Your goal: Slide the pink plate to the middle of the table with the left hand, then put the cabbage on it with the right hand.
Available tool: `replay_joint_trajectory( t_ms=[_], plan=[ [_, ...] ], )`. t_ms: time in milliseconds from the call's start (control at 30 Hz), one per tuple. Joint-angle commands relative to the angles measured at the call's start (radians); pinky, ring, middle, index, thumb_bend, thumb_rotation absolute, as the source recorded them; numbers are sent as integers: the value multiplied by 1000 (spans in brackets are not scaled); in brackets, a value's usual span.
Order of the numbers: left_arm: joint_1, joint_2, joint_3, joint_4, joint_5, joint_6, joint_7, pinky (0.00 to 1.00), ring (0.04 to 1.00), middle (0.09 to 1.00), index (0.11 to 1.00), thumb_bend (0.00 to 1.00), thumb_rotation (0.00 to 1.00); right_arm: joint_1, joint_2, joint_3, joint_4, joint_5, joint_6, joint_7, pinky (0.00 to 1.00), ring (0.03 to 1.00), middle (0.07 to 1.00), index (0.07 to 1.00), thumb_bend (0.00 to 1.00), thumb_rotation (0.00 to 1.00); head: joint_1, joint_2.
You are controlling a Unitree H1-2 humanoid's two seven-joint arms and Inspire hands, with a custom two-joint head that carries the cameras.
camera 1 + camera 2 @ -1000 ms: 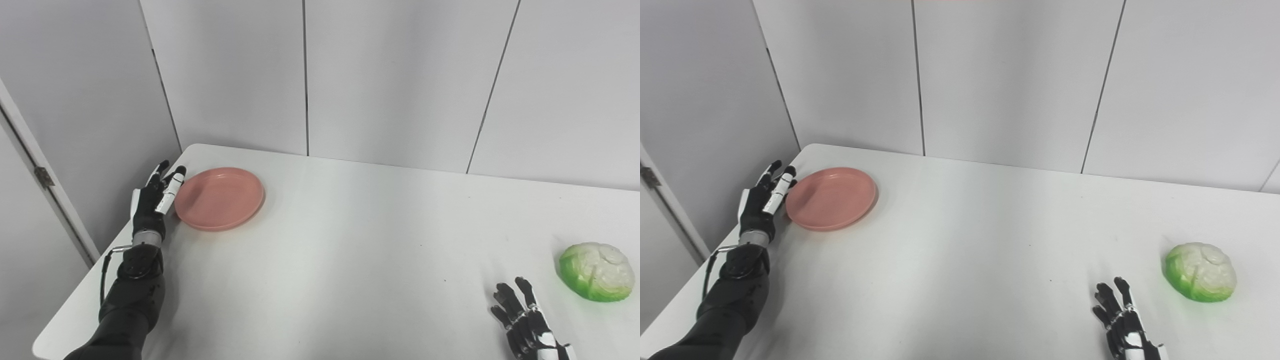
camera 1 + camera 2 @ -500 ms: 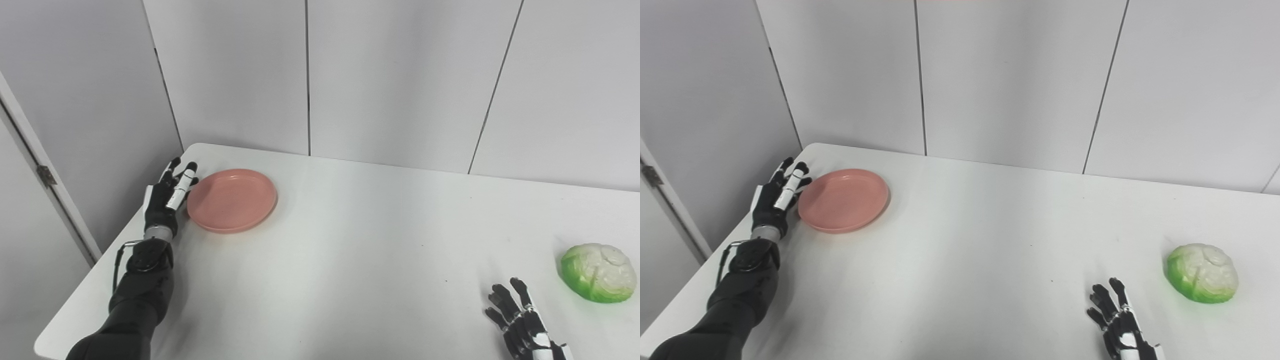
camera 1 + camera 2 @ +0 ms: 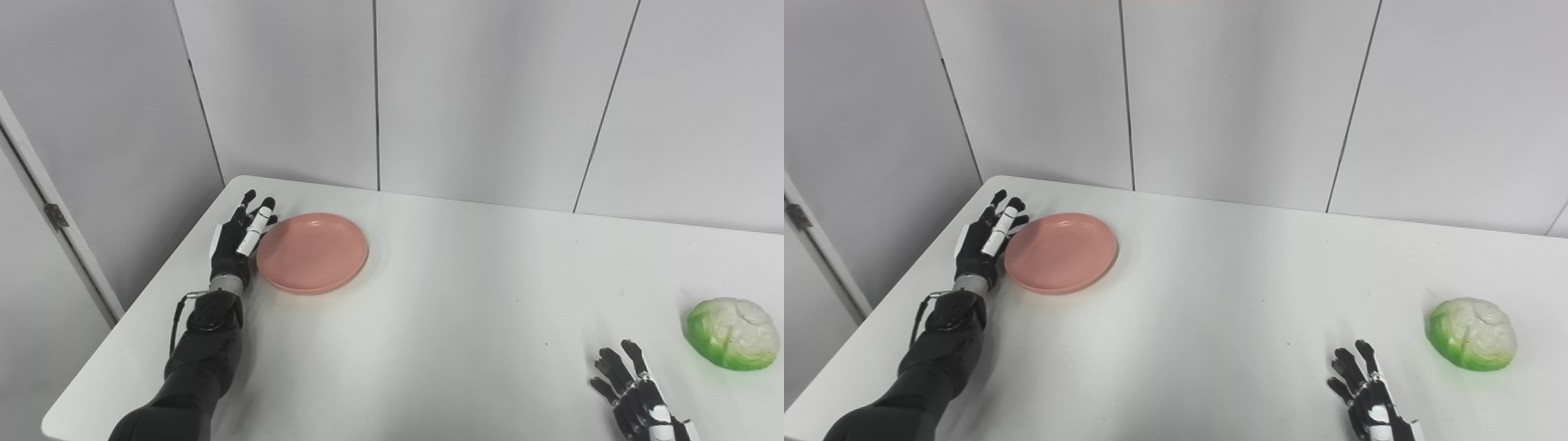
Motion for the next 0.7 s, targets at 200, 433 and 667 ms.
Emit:
replay_joint_trajectory(
  t_ms=[200,433,667],
  plan=[
    [-1,-99,-67,-13,53,7,13,663,786,810,912,839,678,69,0,14,-46,15,0,3,886,913,903,954,838,1000,-8,7],
    [36,-149,-99,-84,98,30,66,678,797,844,912,813,709,68,4,19,-56,12,11,-2,881,911,896,944,848,1000,-16,12],
    [77,-207,-112,-223,100,94,70,674,817,868,900,861,756,66,5,26,-57,11,11,-1,881,909,893,947,848,1000,-32,18]
  ],
)
